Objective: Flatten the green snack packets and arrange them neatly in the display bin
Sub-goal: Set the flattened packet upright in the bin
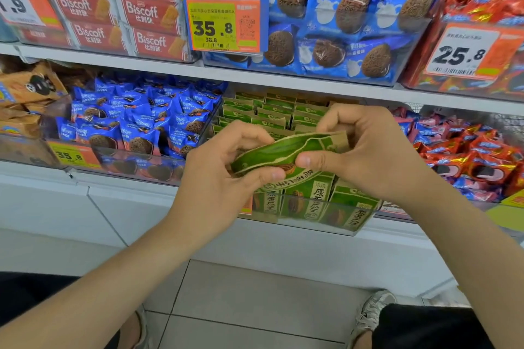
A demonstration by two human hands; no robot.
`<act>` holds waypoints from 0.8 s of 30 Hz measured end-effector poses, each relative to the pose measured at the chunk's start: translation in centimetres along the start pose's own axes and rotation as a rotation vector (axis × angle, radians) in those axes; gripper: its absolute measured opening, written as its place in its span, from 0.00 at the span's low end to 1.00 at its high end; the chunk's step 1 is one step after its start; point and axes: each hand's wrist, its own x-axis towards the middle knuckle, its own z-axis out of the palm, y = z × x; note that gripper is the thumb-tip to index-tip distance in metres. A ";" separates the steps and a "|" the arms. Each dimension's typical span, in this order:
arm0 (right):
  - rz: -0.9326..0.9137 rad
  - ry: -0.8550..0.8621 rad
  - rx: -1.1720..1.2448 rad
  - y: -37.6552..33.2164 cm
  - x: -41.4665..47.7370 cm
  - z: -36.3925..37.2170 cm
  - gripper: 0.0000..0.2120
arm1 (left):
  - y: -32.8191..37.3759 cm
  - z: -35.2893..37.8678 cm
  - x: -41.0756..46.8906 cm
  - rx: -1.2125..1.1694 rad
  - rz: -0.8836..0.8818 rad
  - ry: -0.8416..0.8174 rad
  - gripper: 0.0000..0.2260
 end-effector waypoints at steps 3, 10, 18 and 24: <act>-0.077 -0.041 -0.110 -0.1 -0.4 0.2 0.21 | -0.5 -0.3 0.2 0.109 0.121 -0.017 0.16; -0.100 0.038 -0.037 -0.1 -0.9 1.5 0.12 | -0.5 -0.3 0.2 0.003 0.047 0.055 0.14; -0.009 0.009 -0.039 -0.3 -0.6 1.3 0.07 | 0.3 -0.2 0.7 -0.076 -0.116 -0.016 0.04; 0.184 0.032 0.343 0.3 0.4 1.2 0.28 | 0.6 -0.4 2.1 -0.397 -0.272 0.186 0.11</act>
